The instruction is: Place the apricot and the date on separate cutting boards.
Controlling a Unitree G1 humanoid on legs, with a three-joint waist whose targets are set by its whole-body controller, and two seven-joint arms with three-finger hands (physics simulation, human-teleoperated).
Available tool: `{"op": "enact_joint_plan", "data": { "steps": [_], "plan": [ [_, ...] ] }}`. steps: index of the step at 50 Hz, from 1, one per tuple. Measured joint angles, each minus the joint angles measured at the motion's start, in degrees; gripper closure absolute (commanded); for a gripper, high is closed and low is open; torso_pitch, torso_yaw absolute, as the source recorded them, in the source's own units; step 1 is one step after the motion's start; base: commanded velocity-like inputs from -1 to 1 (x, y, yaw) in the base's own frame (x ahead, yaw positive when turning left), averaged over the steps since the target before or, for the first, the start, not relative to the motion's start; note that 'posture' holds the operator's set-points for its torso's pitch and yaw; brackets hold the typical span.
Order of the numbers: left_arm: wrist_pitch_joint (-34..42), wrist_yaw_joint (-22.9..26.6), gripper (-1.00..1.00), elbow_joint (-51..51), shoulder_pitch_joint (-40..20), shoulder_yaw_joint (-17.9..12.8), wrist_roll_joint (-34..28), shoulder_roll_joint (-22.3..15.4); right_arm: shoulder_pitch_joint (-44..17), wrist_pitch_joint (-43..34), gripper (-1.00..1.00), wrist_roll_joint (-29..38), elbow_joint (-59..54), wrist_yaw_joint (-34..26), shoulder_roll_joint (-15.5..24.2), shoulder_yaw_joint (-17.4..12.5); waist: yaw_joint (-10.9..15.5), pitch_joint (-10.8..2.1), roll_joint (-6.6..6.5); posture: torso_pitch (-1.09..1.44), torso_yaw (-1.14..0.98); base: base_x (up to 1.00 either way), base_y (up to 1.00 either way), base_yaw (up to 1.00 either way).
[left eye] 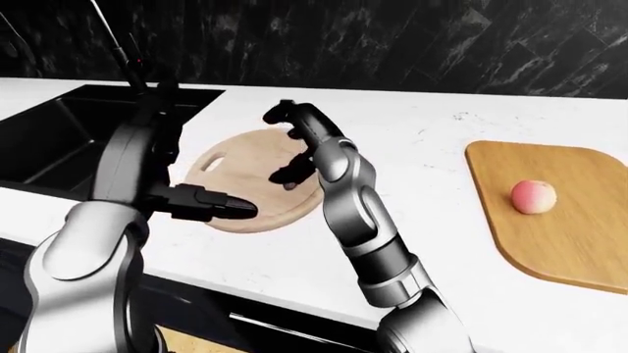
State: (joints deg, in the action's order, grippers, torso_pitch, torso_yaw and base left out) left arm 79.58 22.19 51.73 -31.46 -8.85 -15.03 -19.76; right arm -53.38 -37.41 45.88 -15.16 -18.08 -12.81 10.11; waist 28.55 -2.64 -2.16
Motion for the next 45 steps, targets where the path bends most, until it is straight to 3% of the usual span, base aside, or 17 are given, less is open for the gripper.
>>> {"op": "enact_joint_plan", "data": {
  "steps": [7,10,18,28,45],
  "plan": [
    [-0.17,0.17,-1.0,-0.17,-0.01,-0.12,-0.19,0.0,0.01,-0.47,-0.74,0.42,0.34,-0.66,-0.04,0.04,0.09,-0.01,-0.02,0.0,0.46,0.0,0.0,0.0],
    [-0.05,0.34,-1.0,-0.28,-0.34,-0.19,-0.17,-0.16,-0.1,-0.68,-1.0,0.56,0.53,-0.97,-0.05,-0.06,0.13,0.07,-0.04,0.0,0.46,0.0,0.0,0.0],
    [0.41,0.57,-1.0,-0.12,-0.88,-0.02,-0.31,-0.46,-0.78,-2.09,-1.0,0.33,2.39,-1.66,0.09,-1.0,0.23,0.51,-0.3,0.0,0.46,0.0,0.0,0.0],
    [2.7,1.19,-1.0,0.93,-2.85,0.27,-0.49,-1.73,-2.07,-8.02,-1.0,2.35,12.32,-5.31,1.93,-1.37,0.46,1.49,-0.92,0.0,0.46,0.0,0.0,0.0],
    [1.58,0.96,-1.0,-0.27,-2.2,0.72,-0.75,-0.78,-4.09,-15.28,-1.0,6.56,21.6,-11.28,3.16,-2.19,0.14,2.56,-1.58,0.0,0.46,0.0,0.0,0.0]
  ]
}}
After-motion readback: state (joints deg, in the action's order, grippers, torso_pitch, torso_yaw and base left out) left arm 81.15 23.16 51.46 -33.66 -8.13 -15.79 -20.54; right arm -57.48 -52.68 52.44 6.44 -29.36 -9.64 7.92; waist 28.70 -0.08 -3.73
